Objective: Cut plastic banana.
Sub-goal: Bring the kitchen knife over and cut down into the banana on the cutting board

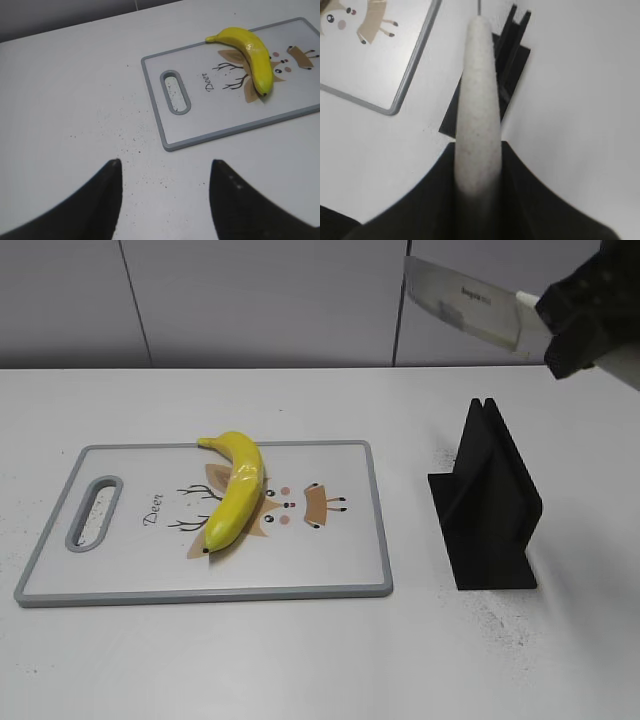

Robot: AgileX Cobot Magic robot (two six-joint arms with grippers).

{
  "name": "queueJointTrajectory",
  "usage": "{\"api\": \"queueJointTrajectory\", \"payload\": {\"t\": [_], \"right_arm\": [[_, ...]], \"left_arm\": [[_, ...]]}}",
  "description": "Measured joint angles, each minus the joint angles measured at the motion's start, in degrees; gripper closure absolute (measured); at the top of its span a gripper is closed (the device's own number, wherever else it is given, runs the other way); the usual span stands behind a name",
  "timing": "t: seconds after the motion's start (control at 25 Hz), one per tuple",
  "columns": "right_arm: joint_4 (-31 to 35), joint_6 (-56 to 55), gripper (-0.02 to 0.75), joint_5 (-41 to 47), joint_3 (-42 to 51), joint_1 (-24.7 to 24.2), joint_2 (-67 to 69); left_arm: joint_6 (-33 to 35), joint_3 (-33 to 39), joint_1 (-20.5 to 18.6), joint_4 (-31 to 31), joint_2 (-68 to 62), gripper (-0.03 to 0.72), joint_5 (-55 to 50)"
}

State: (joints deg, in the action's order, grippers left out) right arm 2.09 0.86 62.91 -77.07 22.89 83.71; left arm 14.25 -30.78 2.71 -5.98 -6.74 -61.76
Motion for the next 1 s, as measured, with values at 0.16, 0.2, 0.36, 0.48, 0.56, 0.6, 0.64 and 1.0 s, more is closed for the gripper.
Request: {"api": "queueJointTrajectory", "payload": {"t": [0.16, 0.2, 0.36, 0.48, 0.56, 0.6, 0.64, 1.0], "right_arm": [[2.48, 12.52, 0.579, 0.66, -6.39, 0.0, 3.44], [3.9, 15.51, 0.579, 1.32, -8.15, 0.0, 4.76], [8.63, 26.76, 0.579, 3.31, -13.56, 0.0, 9.92], [10.58, 34.07, 0.579, 3.38, -16.55, 0.0, 13.53], [11.97, 39.45, 0.579, 3.45, -18.21, 0.0, 15.88], [12.8, 42.28, 0.579, 3.45, -18.94, 0.0, 17.09], [13.68, 44.86, 0.579, 3.45, -19.53, 0.0, 18.22], [22.1, 73.79, 0.579, 2.88, -21.63, 0.0, 25.42]], "left_arm": [[4.49, -2.24, 0.0, -1.08, -7.48, 0.156, 3.72], [5.54, -2.53, 0.0, -1.45, -9.45, 0.156, 4.84], [11.27, -4.86, 0.0, -4.71, -18.85, 0.156, 9.09], [18.71, -7.99, 0.0, -8.19, -26.71, 0.156, 11.42], [24.46, -10.94, 0.0, -10.31, -32.07, 0.156, 12.29], [27.64, -12.66, 0.0, -11.3, -35.16, 0.157, 12.51], [30.13, -14.19, 0.0, -12.12, -37.76, 0.157, 12.56], [49.56, -32.81, 3.41, -17.04, -63.36, 0.171, 11.74]]}}
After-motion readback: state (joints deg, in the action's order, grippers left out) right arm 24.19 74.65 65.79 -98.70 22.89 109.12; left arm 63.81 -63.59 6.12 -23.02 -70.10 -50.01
